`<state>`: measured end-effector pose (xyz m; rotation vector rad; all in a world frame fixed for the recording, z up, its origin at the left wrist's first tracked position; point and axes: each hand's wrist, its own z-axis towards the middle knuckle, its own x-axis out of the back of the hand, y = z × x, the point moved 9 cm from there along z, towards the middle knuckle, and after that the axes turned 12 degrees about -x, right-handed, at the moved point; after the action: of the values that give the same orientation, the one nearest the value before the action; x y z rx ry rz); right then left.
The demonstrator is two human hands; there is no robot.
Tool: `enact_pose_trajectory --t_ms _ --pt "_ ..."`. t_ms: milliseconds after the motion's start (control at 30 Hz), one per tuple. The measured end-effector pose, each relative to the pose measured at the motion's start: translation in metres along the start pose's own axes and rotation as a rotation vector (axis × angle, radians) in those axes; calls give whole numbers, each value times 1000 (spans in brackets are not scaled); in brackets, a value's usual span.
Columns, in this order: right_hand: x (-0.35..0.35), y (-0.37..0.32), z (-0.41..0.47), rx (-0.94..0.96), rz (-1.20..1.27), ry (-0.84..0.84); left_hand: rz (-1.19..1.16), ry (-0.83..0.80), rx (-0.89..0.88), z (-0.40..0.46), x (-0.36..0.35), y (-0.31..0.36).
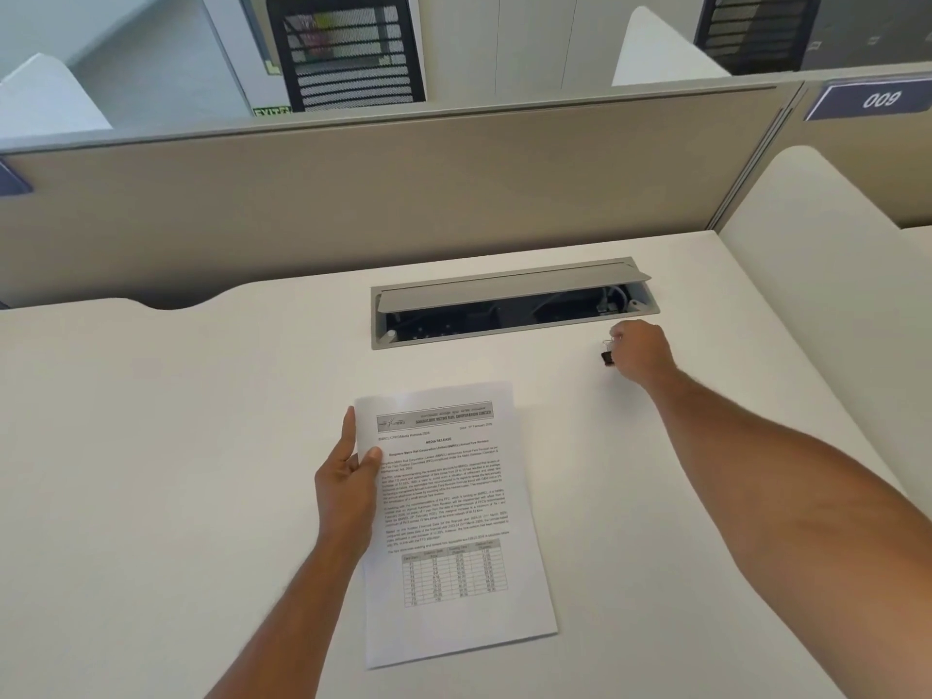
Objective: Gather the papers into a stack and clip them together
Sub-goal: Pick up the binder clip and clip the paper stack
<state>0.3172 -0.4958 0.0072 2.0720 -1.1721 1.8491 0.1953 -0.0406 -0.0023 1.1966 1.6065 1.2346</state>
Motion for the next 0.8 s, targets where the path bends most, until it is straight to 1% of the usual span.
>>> enact_pose_trajectory --t_ms 133,233,333,433,533,600,667,733,800 --pt "1 7 -15 -67 103 12 -23 -9 -13 -4 2 3" --pt "0 8 -31 -94 153 -24 -38 -8 -16 -10 6 5" --pt "1 3 -50 -109 270 -76 -52 -13 -15 -16 11 7" --pt "-1 -2 -78 -172 508 -160 -81 -12 -21 -25 16 13" --pt "-14 -8 -117 -269 897 -355 -81 -21 -33 -34 22 18" --pt "-18 -19 -151 -255 1024 -464 -81 -37 -46 -41 26 20" --pt "-16 -31 -179 -200 1066 -515 -84 -49 -58 -46 28 22" --pt "-10 -46 -205 -127 1064 -545 -90 -52 -66 -52 33 24" --pt "-2 -66 -229 -35 1002 -562 -78 -51 -78 -57 38 25"
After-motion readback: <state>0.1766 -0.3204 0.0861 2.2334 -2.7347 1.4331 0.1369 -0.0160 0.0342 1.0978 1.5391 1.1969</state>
